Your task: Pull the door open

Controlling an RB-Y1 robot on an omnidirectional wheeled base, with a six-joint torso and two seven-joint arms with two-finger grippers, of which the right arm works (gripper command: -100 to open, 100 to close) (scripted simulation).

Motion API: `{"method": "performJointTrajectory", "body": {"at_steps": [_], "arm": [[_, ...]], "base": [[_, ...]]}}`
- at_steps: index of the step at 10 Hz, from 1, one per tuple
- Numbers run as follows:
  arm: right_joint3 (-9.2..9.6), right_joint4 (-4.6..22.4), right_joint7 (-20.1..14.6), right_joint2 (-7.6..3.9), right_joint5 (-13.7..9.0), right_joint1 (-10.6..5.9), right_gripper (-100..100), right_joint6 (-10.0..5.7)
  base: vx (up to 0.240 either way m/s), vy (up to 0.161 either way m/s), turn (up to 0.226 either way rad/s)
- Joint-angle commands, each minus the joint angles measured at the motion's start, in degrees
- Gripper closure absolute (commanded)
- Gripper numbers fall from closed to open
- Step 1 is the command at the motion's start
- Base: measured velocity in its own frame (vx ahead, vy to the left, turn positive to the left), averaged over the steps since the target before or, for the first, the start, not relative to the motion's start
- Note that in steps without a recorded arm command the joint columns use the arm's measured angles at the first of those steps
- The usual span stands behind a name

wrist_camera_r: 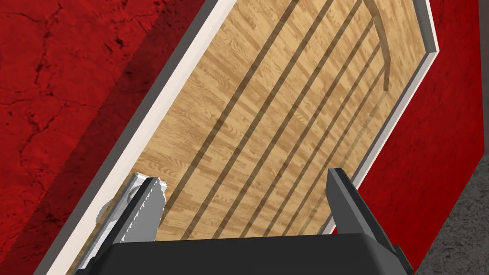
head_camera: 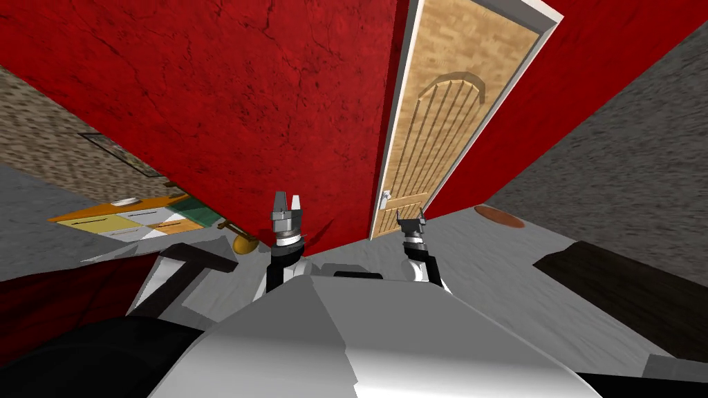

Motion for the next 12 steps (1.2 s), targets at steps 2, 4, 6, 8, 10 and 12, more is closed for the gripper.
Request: {"method": "performJointTrajectory", "body": {"at_steps": [2, 4, 6, 8, 10, 12], "arm": [[1.53, 3.07, -3.02, -1.83, -4.64, -1.08, -100, -0.06], [2.02, 4.08, -4.12, -2.53, -6.89, -1.49, -100, 0.05], [2.99, 6.05, -6.25, -3.90, -10.44, -2.29, -100, 0.26], [3.95, 8.01, -8.38, -5.25, -13.81, -3.09, -100, 0.46], [4.85, 9.86, -10.38, -6.52, -17.21, -3.84, -100, 0.66], [5.73, 11.67, -12.33, -7.76, -20.54, -4.58, -100, 0.85]], "base": [[0.045, -0.123, 0.204], [0.029, -0.086, 0.079], [0.026, -0.105, 0.228], [0.036, -0.124, 0.183], [0.022, -0.144, 0.206], [0.015, -0.134, 0.196]]}}
